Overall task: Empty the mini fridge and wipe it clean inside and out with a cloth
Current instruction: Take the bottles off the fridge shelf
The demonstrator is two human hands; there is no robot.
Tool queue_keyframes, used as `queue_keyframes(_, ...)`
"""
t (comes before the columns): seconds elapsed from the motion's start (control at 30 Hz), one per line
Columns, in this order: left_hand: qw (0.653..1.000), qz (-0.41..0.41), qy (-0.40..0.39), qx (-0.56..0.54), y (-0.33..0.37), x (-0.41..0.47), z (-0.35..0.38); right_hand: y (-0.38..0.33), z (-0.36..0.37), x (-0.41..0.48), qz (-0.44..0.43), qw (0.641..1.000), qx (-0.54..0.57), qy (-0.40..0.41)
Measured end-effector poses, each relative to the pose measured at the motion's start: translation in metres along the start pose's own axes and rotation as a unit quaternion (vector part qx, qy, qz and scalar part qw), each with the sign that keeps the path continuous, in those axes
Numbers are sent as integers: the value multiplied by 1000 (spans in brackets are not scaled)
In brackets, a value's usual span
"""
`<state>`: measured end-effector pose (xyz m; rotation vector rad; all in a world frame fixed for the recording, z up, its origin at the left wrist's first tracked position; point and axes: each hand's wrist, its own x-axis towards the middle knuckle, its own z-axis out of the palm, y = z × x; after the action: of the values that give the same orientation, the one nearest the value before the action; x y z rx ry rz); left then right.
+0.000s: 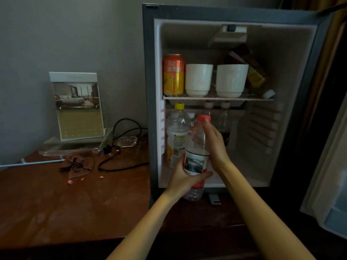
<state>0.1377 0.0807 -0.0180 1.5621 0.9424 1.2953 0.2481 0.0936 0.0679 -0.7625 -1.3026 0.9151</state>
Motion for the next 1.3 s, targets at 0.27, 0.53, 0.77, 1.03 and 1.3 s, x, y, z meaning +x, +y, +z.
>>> queue_keyframes(0.27, 996, 34, 79, 19, -13, -18, -23, 14, 15, -2, 18, 1000, -1, -23)
queue_keyframes(0.53, 995, 14, 96, 5, -29, -34, -40, 60, 21, -1, 49, 995, -76, 31)
queue_keyframes(0.77, 993, 20, 112, 17, -35, -36, -41, 79, 35, -1, 69, 995, -68, 13)
queue_keyframes(1.03, 993, 18, 117, -16, -38, -38, -40, 90, 45, 6, 64, 995, -67, 29)
queue_keyframes(1.3, 993, 16, 116, 0, -41, -36, -42, 93, 28, 3, 73, 994, -65, 46)
